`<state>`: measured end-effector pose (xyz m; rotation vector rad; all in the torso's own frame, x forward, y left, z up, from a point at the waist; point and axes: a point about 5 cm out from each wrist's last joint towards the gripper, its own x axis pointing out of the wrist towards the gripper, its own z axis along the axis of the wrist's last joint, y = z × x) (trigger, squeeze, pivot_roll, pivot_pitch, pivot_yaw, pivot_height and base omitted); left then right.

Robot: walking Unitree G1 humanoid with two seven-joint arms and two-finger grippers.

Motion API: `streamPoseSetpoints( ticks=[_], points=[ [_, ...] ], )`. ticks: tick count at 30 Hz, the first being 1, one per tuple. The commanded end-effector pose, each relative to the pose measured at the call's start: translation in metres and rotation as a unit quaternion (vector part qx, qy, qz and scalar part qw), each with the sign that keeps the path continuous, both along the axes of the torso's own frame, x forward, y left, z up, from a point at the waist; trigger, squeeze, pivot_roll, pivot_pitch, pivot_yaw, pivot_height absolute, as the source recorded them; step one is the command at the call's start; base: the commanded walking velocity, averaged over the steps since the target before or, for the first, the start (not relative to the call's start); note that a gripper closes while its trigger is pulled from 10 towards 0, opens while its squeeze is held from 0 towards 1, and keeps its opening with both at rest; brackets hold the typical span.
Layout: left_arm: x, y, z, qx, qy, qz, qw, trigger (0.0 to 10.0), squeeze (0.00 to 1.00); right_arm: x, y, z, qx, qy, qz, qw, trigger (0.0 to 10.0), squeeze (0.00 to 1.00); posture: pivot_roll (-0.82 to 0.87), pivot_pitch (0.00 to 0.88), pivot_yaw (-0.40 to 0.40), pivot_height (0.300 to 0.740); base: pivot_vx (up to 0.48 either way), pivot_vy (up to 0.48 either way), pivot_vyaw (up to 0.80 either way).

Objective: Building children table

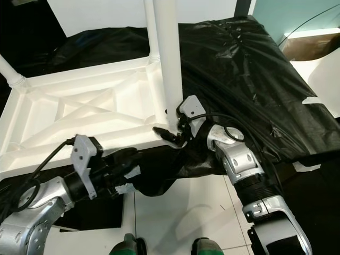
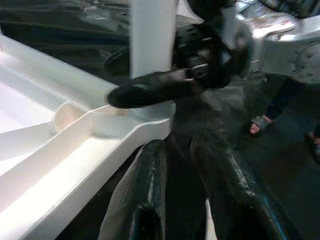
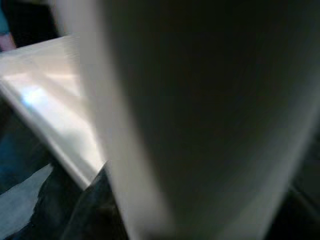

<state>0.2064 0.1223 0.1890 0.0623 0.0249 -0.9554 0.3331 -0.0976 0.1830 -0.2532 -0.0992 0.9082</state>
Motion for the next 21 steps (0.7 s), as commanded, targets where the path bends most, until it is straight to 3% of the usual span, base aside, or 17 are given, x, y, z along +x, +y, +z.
streamPoseSetpoints(
  ticks=[1,9,13,16,20,21],
  points=[
    [0.003,-0.005,-0.002,-0.003,-0.001,0.008,1.0,10.0,0.0,0.003,-0.001,-0.02,-0.01,0.042,-0.08,0.996,0.0,0.0,0.06,0.181,0.063,0.74,0.0,0.0,0.0],
    [0.011,-0.01,0.0,-0.017,-0.014,0.036,0.999,10.0,0.0,-0.003,0.006,-0.032,0.022,0.076,-0.183,0.98,0.0,0.0,0.03,0.187,0.057,0.74,0.0,0.0,0.0],
    [0.02,-0.011,0.003,-0.018,-0.029,0.051,0.998,10.0,0.0,-0.007,0.018,-0.037,0.053,0.099,-0.271,0.956,0.0,0.0,0.03,0.196,0.048,0.74,0.0,0.0,0.0],
    [0.022,-0.011,0.003,-0.02,-0.031,0.054,0.998,10.0,0.0,-0.009,0.021,-0.037,0.06,0.1,-0.286,0.951,0.0,0.0,0.03,0.196,0.048,0.74,0.0,0.0,0.0],
    [0.025,-0.013,0.004,-0.027,-0.034,0.063,0.997,10.0,0.0,-0.014,0.034,-0.037,0.085,0.102,-0.344,0.93,0.0,0.0,0.03,0.174,0.047,0.74,0.0,0.0,0.0],
    [0.026,-0.014,0.004,-0.029,-0.035,0.068,0.997,10.0,0.0,-0.015,0.037,-0.035,0.092,0.099,-0.339,0.931,10.0,0.0,0.03,0.16,0.038,0.74,0.0,0.0,0.0]
  ],
)
